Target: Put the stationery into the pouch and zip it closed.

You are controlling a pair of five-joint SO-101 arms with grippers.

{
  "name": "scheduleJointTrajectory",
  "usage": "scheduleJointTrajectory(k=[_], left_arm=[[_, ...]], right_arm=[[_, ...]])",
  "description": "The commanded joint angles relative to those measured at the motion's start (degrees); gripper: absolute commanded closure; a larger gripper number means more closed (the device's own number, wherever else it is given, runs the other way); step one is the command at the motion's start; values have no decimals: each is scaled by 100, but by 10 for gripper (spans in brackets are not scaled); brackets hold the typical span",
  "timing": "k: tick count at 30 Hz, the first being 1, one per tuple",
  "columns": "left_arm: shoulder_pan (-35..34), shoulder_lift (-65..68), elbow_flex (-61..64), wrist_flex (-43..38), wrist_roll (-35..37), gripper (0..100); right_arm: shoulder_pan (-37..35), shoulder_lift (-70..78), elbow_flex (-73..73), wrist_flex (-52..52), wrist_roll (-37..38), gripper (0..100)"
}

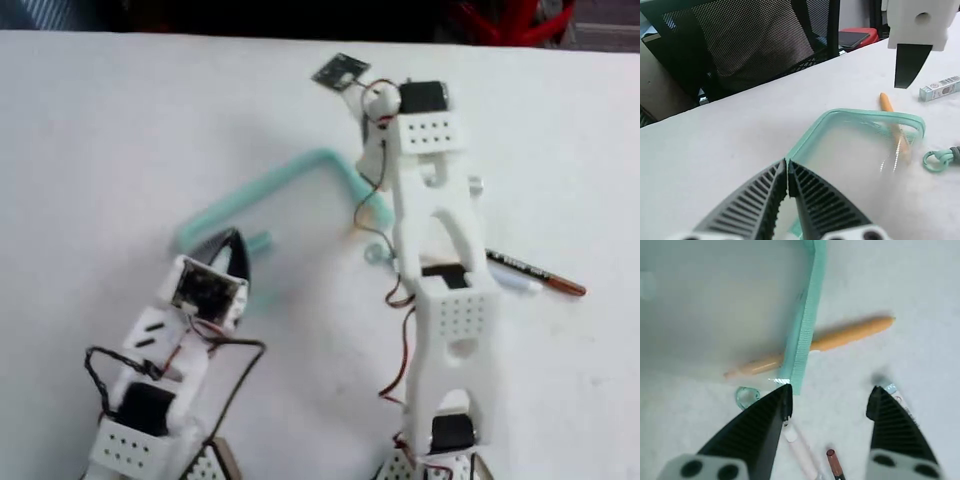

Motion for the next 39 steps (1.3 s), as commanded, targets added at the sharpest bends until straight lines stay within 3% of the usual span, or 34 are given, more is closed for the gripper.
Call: scheduleJointTrajectory(k=[1,15,26,29,32,39], left_arm=[[-127,-4,-9,-9,-44,976],[-75,-4,-9,-18,-44,976],[-75,-4,-9,-18,-44,976],[-66,-4,-9,-18,-44,976],[-66,-4,-9,-18,-44,976],[-66,-4,-9,-18,-44,976]], right_arm=[[-31,171,-70,-84,-70,735],[-418,875,-9,-119,-97,735],[-268,1543,-53,-57,-9,737],[-374,1613,149,40,686,758],[-453,1596,571,40,1292,840],[-409,1640,721,40,1846,889]])
